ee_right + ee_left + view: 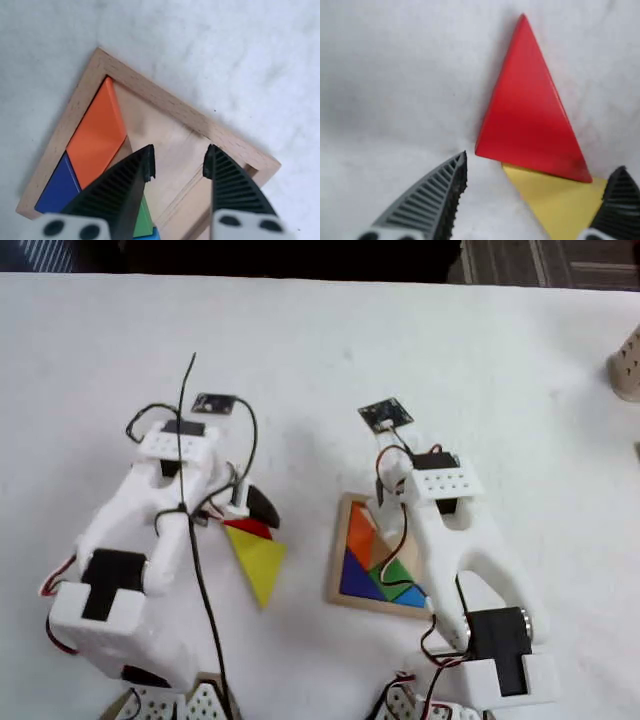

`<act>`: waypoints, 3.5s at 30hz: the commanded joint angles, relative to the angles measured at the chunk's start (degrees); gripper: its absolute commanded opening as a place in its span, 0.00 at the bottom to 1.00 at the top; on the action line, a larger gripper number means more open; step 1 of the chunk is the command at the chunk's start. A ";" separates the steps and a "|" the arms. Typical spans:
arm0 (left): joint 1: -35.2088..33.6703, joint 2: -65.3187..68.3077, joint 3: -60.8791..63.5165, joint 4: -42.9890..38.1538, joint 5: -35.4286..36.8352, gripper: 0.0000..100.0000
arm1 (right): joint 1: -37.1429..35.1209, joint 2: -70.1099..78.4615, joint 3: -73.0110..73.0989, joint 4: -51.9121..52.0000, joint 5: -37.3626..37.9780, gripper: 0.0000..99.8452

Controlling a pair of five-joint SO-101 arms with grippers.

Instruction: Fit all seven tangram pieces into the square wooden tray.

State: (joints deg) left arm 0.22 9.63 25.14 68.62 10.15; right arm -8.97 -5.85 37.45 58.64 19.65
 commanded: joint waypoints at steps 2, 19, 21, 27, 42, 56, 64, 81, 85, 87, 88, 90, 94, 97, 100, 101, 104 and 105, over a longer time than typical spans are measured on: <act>0.66 -2.95 0.53 -4.13 4.40 0.37 | 0.48 -2.51 -0.18 -0.84 0.70 0.16; 3.12 4.70 -3.87 -4.57 4.92 0.17 | 0.48 -2.51 -0.18 -0.84 0.70 0.16; 3.12 4.70 -4.04 -4.57 4.75 0.17 | 0.48 -2.51 -0.18 -0.84 0.70 0.16; 3.21 4.70 -4.13 -4.48 4.75 0.17 | 0.57 -2.51 -0.18 -0.84 0.70 0.16; 1.89 4.53 -7.65 -3.43 -0.18 0.02 | 0.48 -2.51 -0.18 -0.92 0.70 0.16; -1.80 -28.62 20.31 -5.45 -9.85 0.02 | 0.57 -2.42 1.32 -3.30 0.70 0.16; -3.65 -36.53 33.32 -5.80 -26.64 0.02 | 0.40 -2.42 1.32 -3.30 0.70 0.16; 4.79 -36.79 26.46 11.87 -55.65 0.02 | 0.40 3.56 -1.93 -4.00 0.70 0.16; 10.86 -36.79 23.74 16.18 -60.57 0.02 | 0.75 6.64 -4.66 -2.33 0.70 0.16; 13.67 -36.79 22.86 16.18 -58.81 0.02 | 0.92 7.43 -5.45 -2.15 0.70 0.16; 15.16 -36.79 22.68 16.00 -57.49 0.02 | 1.01 7.60 -5.54 -2.15 0.70 0.16; 18.33 -36.79 23.47 15.03 -53.45 0.02 | 1.89 7.60 -5.63 -2.24 0.44 0.16; 21.85 -36.70 29.27 8.88 -40.79 0.02 | 6.64 7.52 -8.26 -2.15 -2.20 0.16; 21.93 -36.70 35.52 2.02 -30.51 0.02 | 10.95 8.13 -10.46 -2.15 -8.09 0.16; 21.76 -36.70 39.91 -5.01 -23.74 0.02 | 11.21 8.22 -10.73 -2.33 -8.53 0.16; 21.76 -36.70 40.70 -6.24 -22.24 0.02 | 10.95 8.40 -10.73 -2.42 -8.53 0.16; 21.93 -36.70 41.32 -7.21 -21.27 0.02 | 10.59 10.15 -11.25 -2.42 -8.35 0.16; 21.93 -36.70 41.41 -7.30 -20.92 0.02 | 10.51 10.59 -11.69 -2.33 -8.35 0.16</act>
State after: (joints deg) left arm 21.14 -25.89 66.55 62.90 -12.53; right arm 1.32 4.53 28.48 56.18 11.74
